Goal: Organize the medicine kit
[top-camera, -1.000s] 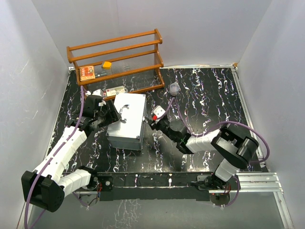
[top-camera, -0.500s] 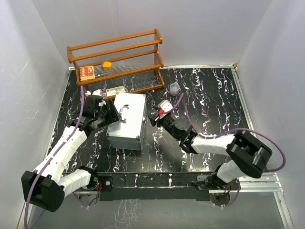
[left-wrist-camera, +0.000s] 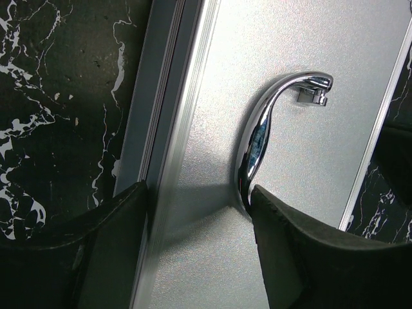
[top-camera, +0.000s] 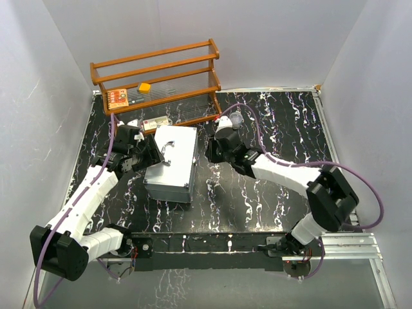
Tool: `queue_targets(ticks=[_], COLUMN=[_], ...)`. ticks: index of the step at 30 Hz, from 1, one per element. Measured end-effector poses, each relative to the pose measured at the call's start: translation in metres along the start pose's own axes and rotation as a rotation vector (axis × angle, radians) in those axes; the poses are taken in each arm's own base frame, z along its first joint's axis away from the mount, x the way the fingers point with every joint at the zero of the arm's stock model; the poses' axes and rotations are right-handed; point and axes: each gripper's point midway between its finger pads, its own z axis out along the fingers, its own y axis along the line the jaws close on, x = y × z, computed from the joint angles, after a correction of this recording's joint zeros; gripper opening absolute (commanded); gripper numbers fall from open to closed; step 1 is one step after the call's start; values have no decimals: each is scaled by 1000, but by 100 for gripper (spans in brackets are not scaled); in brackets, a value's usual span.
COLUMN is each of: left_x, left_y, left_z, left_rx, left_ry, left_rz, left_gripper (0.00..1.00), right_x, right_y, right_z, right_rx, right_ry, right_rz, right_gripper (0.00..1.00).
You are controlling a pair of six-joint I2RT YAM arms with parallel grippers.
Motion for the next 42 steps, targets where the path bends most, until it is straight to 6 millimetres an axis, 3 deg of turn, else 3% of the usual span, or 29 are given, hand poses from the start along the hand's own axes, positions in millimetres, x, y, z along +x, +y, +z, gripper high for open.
queue_targets(ticks=[4,8,18,25,42], left_x=[0,0,1,1,1], left_y=[0,1,1,1,1], left_z=[0,-1,-2,-2,-2], left_rx=[0,-2,-2,0,6], left_ry=[-2,-1,0,-1,-3], left_rz=[-6,-8,-8,-8,-11], left_gripper=[51,51,50,49,49], right_x=[49,69,50,67,62], right_y=[-12,-8,34,23,38], right_z=[10,10,7,10,11], right_rx=[75,71,-89,-27,-95], right_ry=[205,310,329,379,369], right_rz=[61,94,167,159,221], right_gripper=[9,9,6,7,7])
